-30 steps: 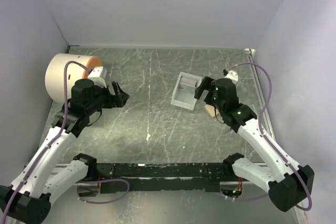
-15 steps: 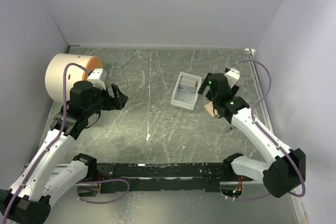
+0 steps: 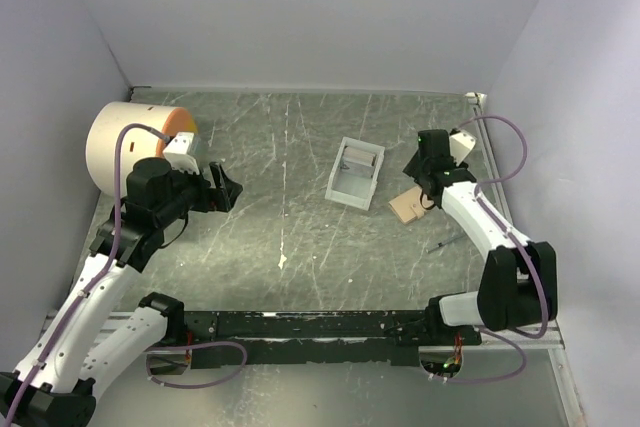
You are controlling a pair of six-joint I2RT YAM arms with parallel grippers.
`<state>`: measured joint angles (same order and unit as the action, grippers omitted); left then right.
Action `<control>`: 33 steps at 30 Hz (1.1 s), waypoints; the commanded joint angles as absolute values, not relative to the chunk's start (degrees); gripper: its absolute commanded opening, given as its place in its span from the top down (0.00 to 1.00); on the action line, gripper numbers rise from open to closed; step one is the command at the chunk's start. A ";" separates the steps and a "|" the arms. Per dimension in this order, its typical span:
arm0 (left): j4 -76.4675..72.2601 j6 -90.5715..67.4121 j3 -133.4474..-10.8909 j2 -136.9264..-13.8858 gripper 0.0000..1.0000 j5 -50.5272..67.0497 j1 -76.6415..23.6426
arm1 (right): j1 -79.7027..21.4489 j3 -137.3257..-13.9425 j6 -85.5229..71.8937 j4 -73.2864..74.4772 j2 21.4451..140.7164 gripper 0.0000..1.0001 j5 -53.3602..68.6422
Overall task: Put the credit cards into the card holder
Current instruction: Move the card holder to the center of the board.
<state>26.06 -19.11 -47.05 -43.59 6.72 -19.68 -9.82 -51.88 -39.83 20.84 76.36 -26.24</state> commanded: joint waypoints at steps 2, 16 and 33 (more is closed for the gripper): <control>25.75 -17.84 -46.60 -43.17 0.04 9.18 -19.16 | -8.60 -51.58 -41.28 17.39 81.15 0.35 -24.83; 24.97 -17.87 -46.08 -42.44 0.04 11.05 -19.16 | -7.95 -54.89 -43.77 18.62 95.58 0.35 -25.21; 24.69 -18.10 -45.77 -42.71 0.04 12.14 -19.17 | -9.05 -48.19 -42.29 24.36 92.31 0.43 -23.04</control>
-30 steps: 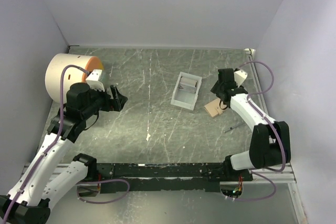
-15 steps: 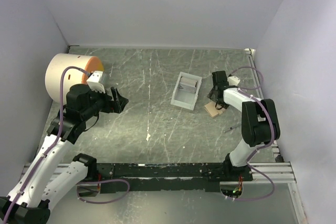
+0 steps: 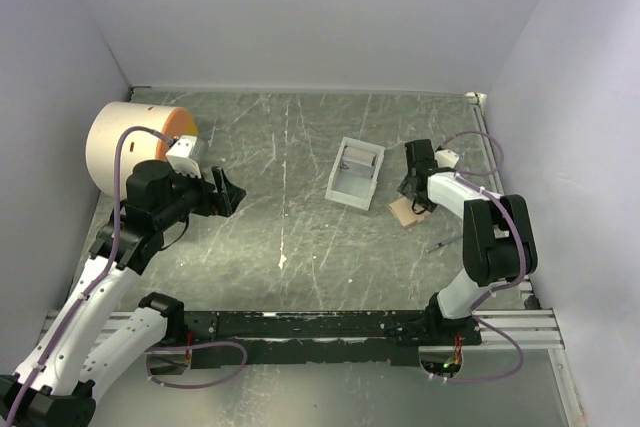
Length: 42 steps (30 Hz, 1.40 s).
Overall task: Put the credit cards into the card holder
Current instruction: Move the card holder to the center of the board.
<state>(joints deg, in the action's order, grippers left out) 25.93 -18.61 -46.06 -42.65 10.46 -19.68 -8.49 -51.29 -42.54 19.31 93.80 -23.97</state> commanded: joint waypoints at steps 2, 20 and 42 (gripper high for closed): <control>24.72 -18.09 -45.84 -42.86 0.04 12.27 -19.16 | -9.80 -47.03 -42.45 24.54 90.93 0.45 -22.56; 25.13 -18.75 -45.79 -41.97 0.04 10.30 -19.16 | -28.67 -38.18 -52.08 26.92 79.66 0.49 -17.61; 27.90 -31.08 -42.89 -42.74 0.04 12.58 -19.15 | -54.93 -51.71 -50.90 23.62 88.68 0.55 -23.75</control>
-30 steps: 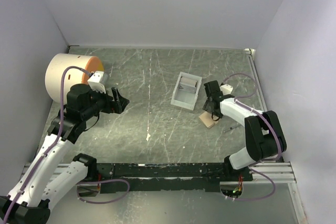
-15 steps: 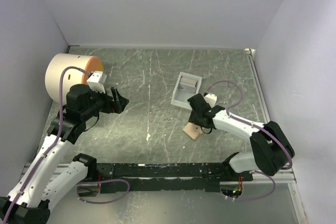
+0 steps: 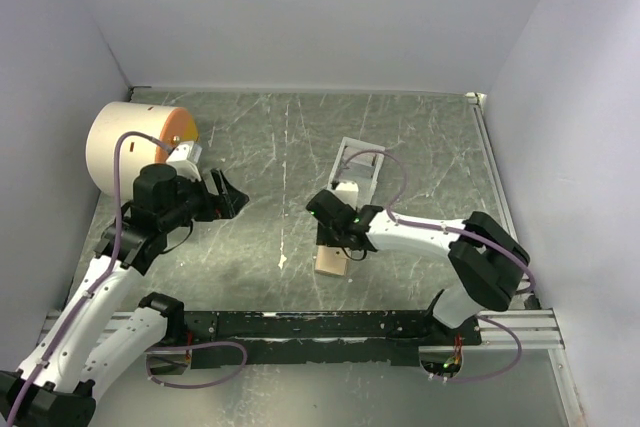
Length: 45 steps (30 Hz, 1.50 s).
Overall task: Put the credit cards into the card holder
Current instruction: Move the card holder to the center of the board, then pick up the card holder from the center of the board.
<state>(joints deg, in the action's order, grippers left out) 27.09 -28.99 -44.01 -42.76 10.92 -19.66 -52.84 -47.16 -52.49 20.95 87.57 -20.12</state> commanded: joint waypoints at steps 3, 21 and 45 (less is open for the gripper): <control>27.83 -30.90 -42.89 -43.43 0.04 12.81 -19.23 | -55.38 -54.61 -51.50 28.71 88.50 0.55 -25.22; 27.47 -30.89 -42.03 -42.93 0.04 11.93 -19.22 | -58.27 -54.65 -58.87 38.26 89.47 0.62 -27.60; 27.29 -31.31 -41.52 -42.35 0.04 11.95 -19.25 | -59.71 -52.92 -59.98 37.70 93.58 0.73 -27.03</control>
<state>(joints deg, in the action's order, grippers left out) 27.70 -30.59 -41.80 -42.96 11.20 -19.66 -59.29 -54.19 -59.37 37.60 92.62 -26.20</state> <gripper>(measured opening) 0.962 0.309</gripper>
